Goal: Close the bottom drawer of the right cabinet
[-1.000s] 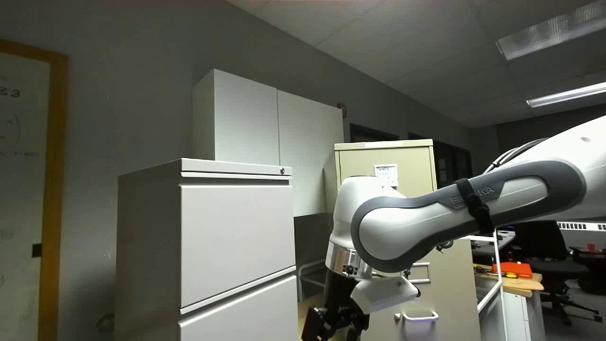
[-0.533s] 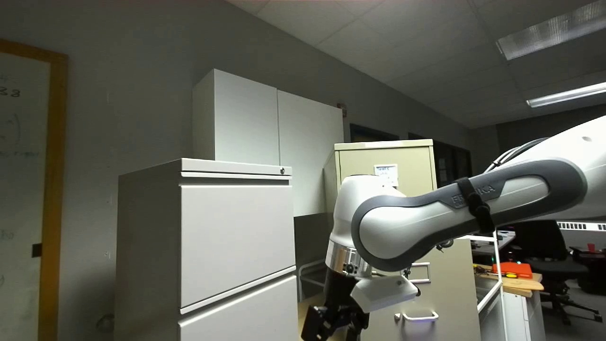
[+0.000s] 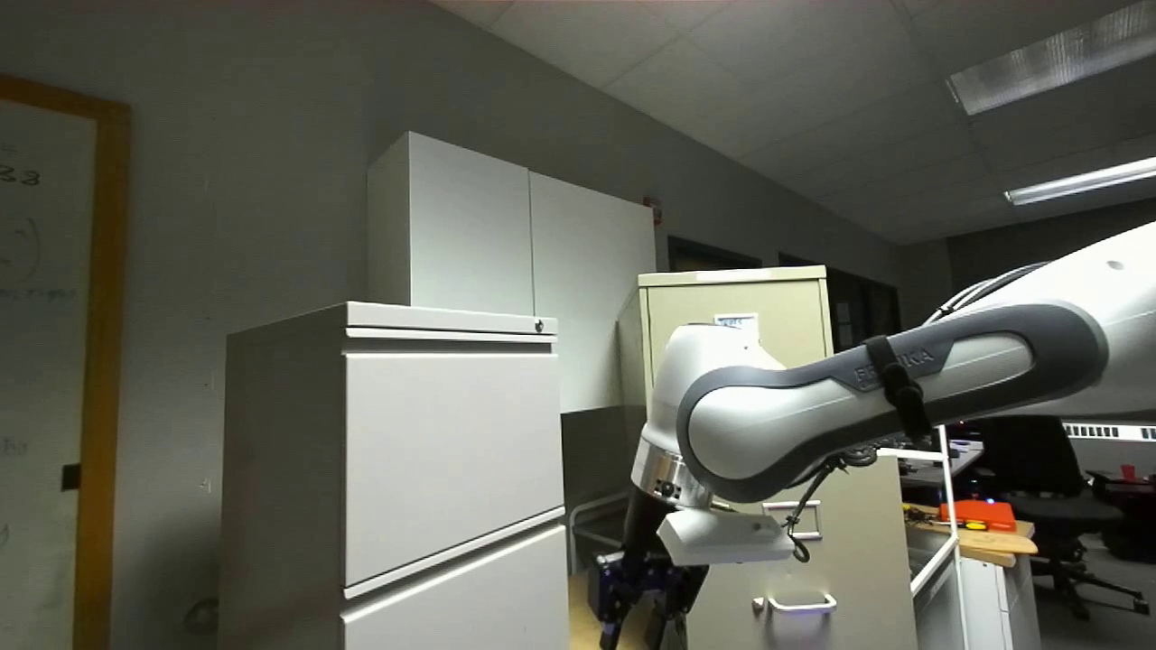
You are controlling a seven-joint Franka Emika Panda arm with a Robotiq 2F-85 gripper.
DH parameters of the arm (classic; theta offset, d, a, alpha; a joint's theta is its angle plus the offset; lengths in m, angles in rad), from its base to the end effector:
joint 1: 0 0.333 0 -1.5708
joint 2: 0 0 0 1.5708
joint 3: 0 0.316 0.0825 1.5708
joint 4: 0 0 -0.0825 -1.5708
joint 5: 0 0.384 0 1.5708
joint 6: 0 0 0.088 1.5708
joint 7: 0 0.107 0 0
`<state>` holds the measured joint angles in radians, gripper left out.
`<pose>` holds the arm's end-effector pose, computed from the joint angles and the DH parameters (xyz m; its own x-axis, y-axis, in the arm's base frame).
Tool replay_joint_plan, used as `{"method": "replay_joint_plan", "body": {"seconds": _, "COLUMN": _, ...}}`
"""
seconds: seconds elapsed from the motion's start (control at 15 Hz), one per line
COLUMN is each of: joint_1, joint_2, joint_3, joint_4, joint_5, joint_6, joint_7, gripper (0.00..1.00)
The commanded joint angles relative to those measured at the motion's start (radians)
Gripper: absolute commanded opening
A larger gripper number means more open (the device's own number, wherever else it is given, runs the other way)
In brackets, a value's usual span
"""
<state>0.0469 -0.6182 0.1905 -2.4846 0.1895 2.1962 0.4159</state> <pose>0.3815 0.1072 0.5279 0.9201 -0.2926 0.2604 -0.2475 -0.9496 -0.1925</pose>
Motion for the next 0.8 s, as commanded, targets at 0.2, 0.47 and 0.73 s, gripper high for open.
{"method": "replay_joint_plan", "body": {"seconds": 0.2, "joint_1": -0.13, "joint_2": -0.038, "joint_3": -0.046, "joint_4": -0.04, "joint_5": 0.006, "joint_6": 0.073, "joint_7": 0.158, "gripper": 0.05}}
{"method": "replay_joint_plan", "body": {"seconds": 0.47, "joint_1": -0.231, "joint_2": -0.039, "joint_3": -0.037, "joint_4": -0.078, "joint_5": -0.027, "joint_6": 0.159, "joint_7": 0.285, "gripper": 0.0}}
{"method": "replay_joint_plan", "body": {"seconds": 0.73, "joint_1": -0.324, "joint_2": -0.044, "joint_3": -0.012, "joint_4": -0.126, "joint_5": -0.09, "joint_6": 0.27, "joint_7": 0.446, "gripper": 0.0}}
